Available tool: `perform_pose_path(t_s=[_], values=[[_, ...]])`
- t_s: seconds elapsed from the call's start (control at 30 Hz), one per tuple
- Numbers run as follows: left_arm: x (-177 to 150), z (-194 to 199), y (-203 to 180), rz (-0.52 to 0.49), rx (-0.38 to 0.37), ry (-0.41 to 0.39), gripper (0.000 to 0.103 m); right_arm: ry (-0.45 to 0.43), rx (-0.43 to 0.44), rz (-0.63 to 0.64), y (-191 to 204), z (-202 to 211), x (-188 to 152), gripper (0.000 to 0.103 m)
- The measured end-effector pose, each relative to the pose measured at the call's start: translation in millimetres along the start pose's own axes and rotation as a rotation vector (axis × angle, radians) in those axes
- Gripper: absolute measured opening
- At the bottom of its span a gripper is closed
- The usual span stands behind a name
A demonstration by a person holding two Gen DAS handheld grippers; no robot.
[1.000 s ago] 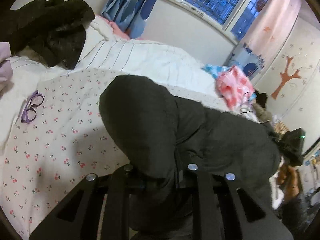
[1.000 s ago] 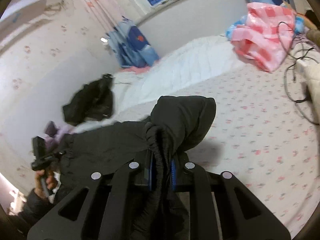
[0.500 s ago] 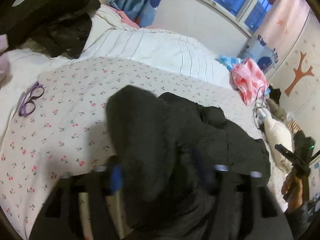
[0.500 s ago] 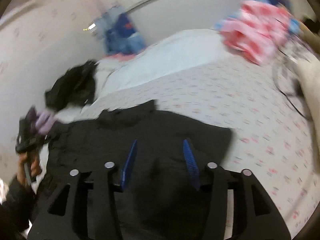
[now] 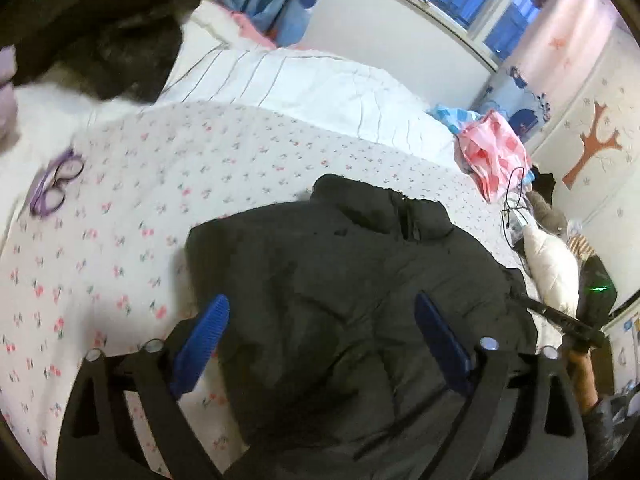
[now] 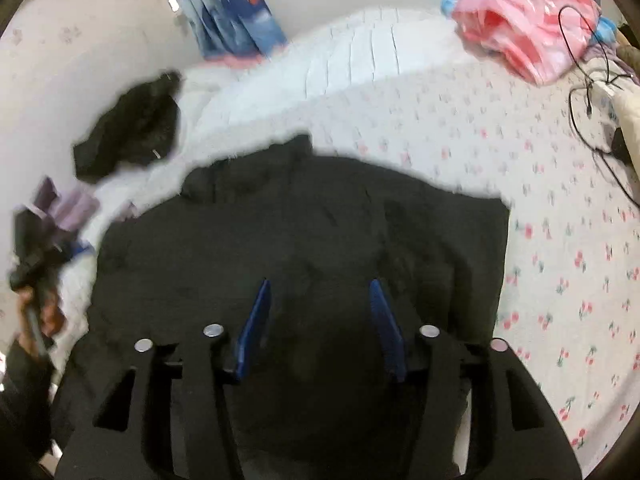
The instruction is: Fold large clothes
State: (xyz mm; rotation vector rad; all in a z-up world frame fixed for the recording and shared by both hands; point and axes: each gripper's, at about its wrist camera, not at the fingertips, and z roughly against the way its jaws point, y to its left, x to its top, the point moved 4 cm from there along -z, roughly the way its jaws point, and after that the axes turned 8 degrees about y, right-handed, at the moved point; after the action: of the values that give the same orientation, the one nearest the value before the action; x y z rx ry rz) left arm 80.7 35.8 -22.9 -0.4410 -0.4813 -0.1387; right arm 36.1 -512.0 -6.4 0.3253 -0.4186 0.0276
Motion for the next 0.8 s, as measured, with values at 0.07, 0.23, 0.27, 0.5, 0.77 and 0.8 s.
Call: perform_pose_path(t_s=[0.07, 0.23, 0.27, 0.5, 0.77, 0.8], values=[[-5, -39, -1, -0.016, 0.061, 0.109, 0.094, 0.113, -0.040, 0.004, -11, -35, -9, 0.052], [-24, -46, -1, 0.002, 0.069, 0.194, 0.093, -0.008, -0.009, -0.015, -1, 35, -15, 0.054], [-25, -28, -4, -0.004, 0.052, 0.163, 0.093, -0.032, -0.014, -0.006, 1, 45, -21, 0.055], [-115, -13, 23, 0.018, 0.098, 0.390, 0.091, 0.158, -0.044, -0.078, -20, 13, -84, 0.067], [-177, 97, 71, 0.090, -0.002, 0.310, 0.091, 0.066, 0.137, -0.142, -27, 129, -163, 0.084], [-190, 103, 80, 0.099, -0.027, 0.334, 0.091, 0.081, 0.166, -0.173, -34, 136, -181, 0.084]])
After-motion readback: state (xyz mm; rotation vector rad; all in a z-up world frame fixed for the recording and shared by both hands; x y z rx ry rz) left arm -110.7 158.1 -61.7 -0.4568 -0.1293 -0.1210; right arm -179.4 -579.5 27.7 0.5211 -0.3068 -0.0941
